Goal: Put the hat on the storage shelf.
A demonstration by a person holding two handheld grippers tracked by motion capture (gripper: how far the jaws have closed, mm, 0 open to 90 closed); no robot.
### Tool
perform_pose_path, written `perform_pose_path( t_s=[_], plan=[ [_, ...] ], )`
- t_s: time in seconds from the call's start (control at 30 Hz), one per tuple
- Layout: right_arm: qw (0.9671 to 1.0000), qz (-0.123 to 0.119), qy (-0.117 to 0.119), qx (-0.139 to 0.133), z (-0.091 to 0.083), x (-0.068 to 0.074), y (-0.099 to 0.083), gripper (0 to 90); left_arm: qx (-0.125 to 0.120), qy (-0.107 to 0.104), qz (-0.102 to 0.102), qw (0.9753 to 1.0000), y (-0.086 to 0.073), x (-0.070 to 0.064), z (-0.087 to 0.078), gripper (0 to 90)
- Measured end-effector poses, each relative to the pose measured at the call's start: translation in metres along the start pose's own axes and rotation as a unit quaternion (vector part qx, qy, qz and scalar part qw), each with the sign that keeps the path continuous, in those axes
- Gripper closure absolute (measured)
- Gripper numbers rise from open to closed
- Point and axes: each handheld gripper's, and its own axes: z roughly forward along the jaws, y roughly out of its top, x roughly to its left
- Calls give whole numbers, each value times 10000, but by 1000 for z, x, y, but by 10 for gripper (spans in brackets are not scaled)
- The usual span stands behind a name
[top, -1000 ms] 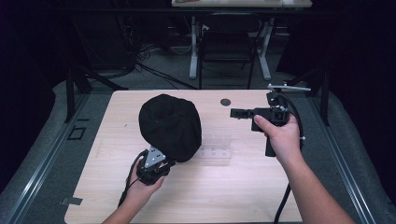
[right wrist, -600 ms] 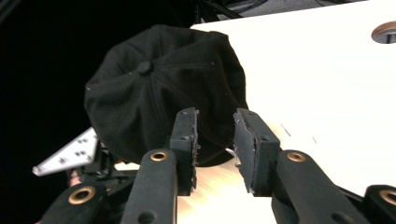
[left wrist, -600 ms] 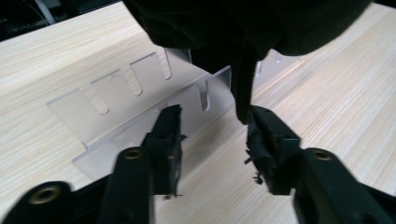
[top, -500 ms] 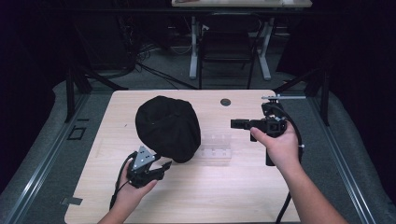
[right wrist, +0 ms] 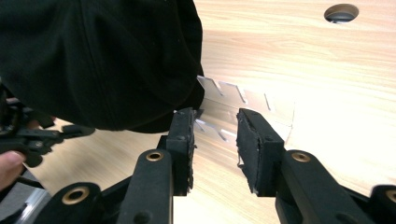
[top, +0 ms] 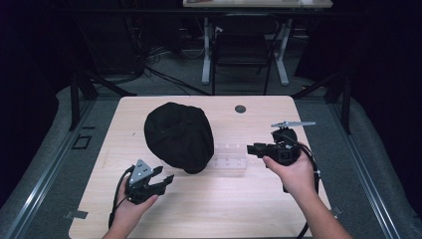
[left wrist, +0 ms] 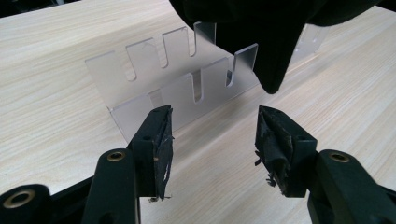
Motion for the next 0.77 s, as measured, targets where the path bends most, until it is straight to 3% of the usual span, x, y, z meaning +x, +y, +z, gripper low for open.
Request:
perform_pose_path(
  t_s=[0.33,0.6,0.77],
  plan=[
    [9981,-501,-351,-61,16,2,-38,637,66,-2,40,10000,-9,2,3,477],
    [9967,-545,-497,-324,21,-4,-62,607,55,-16,48,10000,-11,1,4,476],
    [9949,-517,-636,-584,24,-13,-79,580,-12,-13,306,9995,-4,-9,6,481]
  ],
)
